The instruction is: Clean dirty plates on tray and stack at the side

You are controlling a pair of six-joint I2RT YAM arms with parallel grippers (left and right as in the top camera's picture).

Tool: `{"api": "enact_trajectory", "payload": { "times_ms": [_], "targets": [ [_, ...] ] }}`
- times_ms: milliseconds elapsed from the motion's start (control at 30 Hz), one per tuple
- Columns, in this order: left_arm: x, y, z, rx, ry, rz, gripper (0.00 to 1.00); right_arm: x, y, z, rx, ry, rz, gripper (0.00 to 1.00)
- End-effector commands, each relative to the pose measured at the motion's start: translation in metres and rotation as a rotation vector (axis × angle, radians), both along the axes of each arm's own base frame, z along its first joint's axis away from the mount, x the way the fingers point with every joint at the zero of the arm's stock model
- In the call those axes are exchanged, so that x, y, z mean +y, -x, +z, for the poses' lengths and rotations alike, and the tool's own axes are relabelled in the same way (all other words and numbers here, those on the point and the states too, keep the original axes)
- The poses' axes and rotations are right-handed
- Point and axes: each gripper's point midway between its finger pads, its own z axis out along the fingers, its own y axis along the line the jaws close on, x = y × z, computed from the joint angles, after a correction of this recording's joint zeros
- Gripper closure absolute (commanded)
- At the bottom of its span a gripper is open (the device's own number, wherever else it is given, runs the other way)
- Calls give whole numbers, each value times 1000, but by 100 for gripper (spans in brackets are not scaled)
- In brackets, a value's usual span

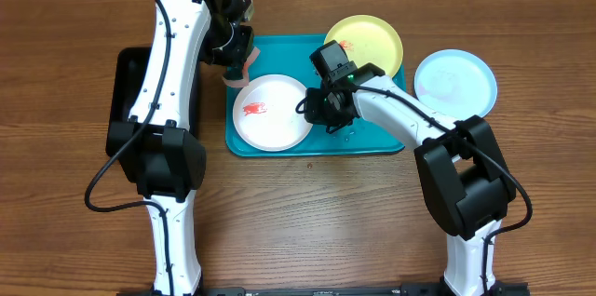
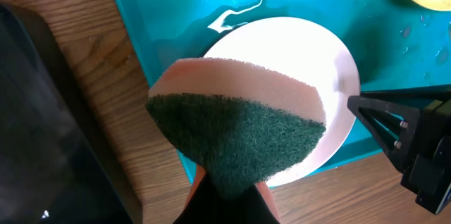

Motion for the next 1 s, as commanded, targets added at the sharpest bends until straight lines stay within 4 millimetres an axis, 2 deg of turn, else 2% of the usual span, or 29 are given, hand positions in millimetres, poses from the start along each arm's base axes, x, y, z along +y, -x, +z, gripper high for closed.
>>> {"api": "enact_trajectory", "payload": {
  "times_ms": [0,133,400,567,733,833,967],
  "targets": [
    [-4,3,-10,26,13,-19,96,-5,3,-11,12,20,-37,89],
    [-3,7,-22,58,9,-19,96,-6,6,-16,16,19,-36,90],
    [-4,13,-38,95,4,-23,96,-10,-6,-13,-36,15,12,95],
    [-16,14,-51,96,2,-53,96,-11,-7,-13,-43,18,22,96],
    [-28,20,-76,117,-17,-58,96,-16,-10,-13,-38,12,9,96],
    [-24,19,-93,115,-83,27,96,-17,-11,-13,-35,7,1,96],
    [-3,14,-110,77,-233,201,95,-17,-11,-13,-35,8,2,96]
  ]
}}
